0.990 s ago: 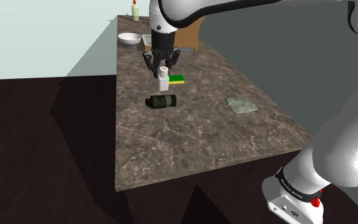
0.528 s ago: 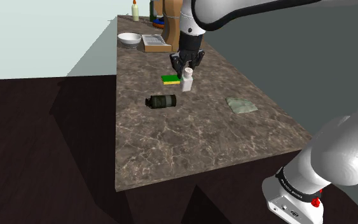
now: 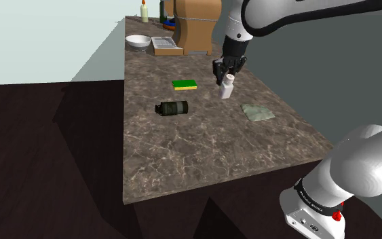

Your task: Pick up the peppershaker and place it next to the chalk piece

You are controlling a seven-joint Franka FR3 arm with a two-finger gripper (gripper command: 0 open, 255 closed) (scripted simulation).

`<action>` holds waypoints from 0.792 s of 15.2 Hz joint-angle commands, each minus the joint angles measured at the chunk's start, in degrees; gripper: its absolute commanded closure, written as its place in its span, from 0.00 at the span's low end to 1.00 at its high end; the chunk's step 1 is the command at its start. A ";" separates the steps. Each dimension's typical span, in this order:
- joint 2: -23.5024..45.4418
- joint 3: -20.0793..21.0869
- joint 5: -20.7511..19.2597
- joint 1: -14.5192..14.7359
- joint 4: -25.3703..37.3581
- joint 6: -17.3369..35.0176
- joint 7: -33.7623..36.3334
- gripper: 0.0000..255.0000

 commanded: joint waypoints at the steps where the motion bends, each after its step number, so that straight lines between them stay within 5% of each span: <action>1: -3.16 -1.79 -0.14 -0.71 -2.76 -0.32 -2.53 1.00; 12: -17.22 -12.87 -4.85 -6.24 -13.44 -3.14 -16.26 1.00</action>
